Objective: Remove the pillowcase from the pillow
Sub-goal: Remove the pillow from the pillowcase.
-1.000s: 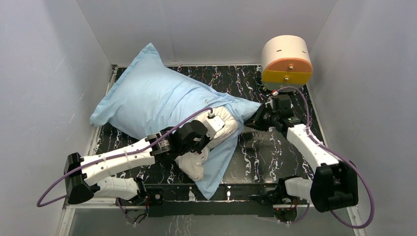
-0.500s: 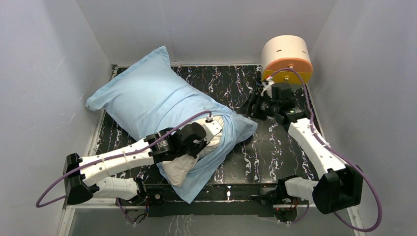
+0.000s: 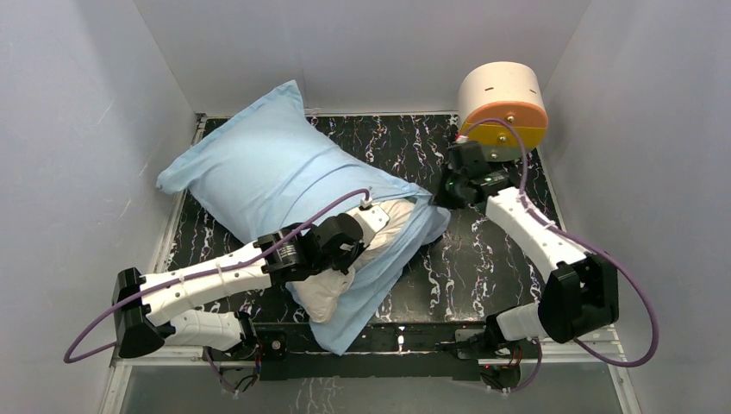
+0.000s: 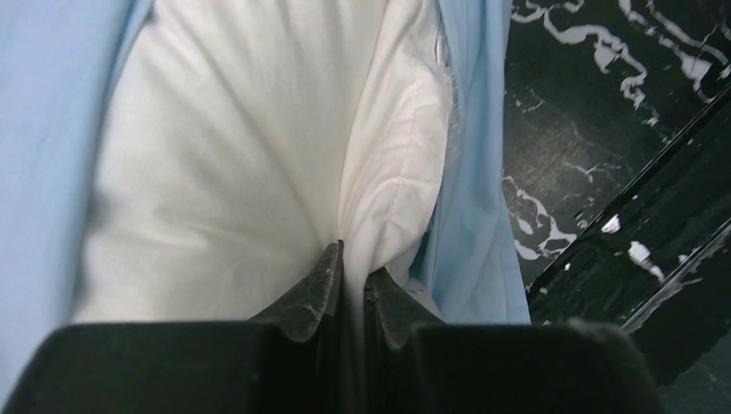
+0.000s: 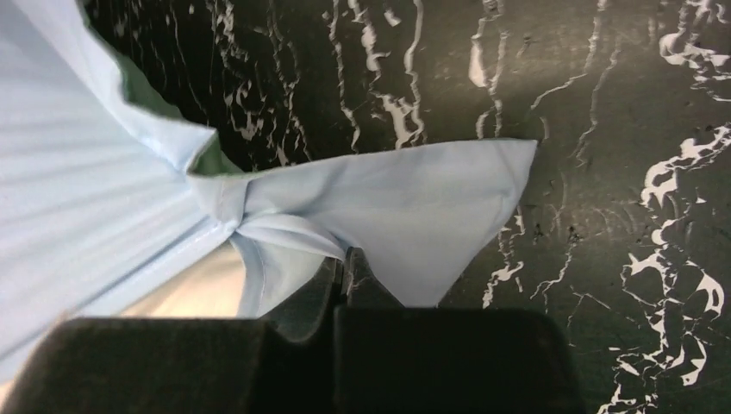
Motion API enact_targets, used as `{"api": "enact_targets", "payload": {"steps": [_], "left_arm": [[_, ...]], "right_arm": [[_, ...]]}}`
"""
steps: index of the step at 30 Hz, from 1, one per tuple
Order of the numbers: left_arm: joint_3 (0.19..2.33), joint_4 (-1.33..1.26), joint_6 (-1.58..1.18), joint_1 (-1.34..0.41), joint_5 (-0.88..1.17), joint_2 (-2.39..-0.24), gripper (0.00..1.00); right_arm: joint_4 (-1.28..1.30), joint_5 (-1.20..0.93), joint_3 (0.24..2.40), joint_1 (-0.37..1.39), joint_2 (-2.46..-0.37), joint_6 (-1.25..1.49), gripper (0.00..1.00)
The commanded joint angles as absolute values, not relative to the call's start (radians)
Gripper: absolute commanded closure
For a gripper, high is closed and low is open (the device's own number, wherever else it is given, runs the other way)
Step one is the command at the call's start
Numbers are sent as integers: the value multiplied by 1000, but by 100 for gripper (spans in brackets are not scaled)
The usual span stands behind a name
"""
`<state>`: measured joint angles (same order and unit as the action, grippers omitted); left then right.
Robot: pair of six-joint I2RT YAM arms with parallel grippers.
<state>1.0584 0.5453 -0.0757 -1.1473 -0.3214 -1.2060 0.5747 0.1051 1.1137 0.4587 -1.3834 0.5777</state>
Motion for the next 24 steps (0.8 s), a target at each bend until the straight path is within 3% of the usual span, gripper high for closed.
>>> {"api": "enact_targets", "payload": {"steps": [1,5,9,13,17,20,24], "left_arm": [[1079,645,-133,-1138,-454,-1094,100],[1048,614,-166,-1138,-426,-1029,100],[1067,555,-183,-1138,-358,-1058,100],[1111,541,-185,-1138,-327,-1118,100],[1113,523,-187,-1138,-342,-1142,100],[1101,509,-196,-1138,-346,-1149,100],[1097,502,-207,-1138,-349,-1155,100]], "right_arm": [[498,138,1050,124,-1382,527,100],[488,-95,1056,153,-1476,498,100],[566,133,1088,299,-1469,499,98],[688,208,1152,308,-1388,511,74],[645,27,1092,308,-1211,553,45],[619,-92,1009,308,-1122,588,37],[580,-284,938,326,-1117,630,41]]}}
